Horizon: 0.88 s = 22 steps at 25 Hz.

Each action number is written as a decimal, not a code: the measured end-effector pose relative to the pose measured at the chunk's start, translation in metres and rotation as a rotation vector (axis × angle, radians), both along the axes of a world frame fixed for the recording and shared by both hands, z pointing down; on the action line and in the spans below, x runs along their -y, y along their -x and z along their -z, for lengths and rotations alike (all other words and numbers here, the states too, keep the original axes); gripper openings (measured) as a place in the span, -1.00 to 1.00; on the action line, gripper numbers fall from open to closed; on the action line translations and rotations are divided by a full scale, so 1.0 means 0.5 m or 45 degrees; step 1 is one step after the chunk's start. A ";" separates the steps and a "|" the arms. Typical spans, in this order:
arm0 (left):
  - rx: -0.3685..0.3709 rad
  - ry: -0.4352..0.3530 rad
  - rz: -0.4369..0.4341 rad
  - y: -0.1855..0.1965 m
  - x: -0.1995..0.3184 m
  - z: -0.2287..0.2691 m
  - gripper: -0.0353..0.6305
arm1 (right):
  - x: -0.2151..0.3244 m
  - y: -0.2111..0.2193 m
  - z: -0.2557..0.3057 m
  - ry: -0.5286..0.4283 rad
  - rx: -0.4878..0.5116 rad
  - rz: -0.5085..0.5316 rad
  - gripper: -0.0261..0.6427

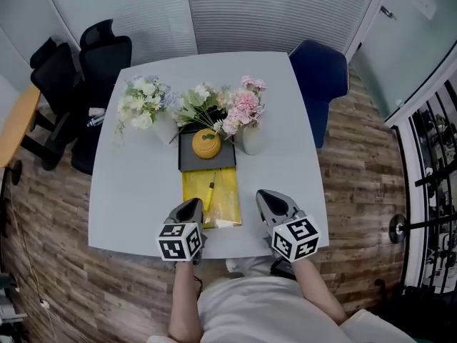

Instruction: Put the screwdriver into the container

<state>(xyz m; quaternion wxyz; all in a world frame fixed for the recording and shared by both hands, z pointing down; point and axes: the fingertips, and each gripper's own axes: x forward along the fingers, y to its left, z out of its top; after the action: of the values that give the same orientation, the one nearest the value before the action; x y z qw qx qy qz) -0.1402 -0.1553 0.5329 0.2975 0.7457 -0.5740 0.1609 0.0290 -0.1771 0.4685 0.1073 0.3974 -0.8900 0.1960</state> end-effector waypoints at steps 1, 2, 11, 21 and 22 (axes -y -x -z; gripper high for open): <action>-0.004 -0.018 0.003 0.001 -0.007 0.011 -0.83 | -0.007 0.001 0.007 -0.011 0.005 0.001 -0.88; -0.011 -0.035 0.006 0.002 -0.014 0.022 -0.84 | -0.014 0.003 0.014 -0.022 0.009 0.001 -0.88; -0.061 -0.147 -0.006 -0.002 -0.051 0.076 -0.88 | -0.060 0.005 0.041 -0.068 0.022 0.005 -0.88; -0.082 -0.169 -0.036 -0.013 -0.057 0.087 -0.88 | -0.072 -0.002 0.043 -0.065 0.002 -0.004 -0.88; -0.080 -0.170 -0.036 -0.012 -0.057 0.088 -0.88 | -0.072 -0.003 0.043 -0.063 0.003 -0.005 -0.88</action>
<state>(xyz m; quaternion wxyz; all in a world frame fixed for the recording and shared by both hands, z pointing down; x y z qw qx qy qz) -0.1341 -0.1267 0.4889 0.2628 0.7767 -0.5631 0.1030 0.0305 -0.1410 0.4469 0.0961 0.4016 -0.8938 0.1748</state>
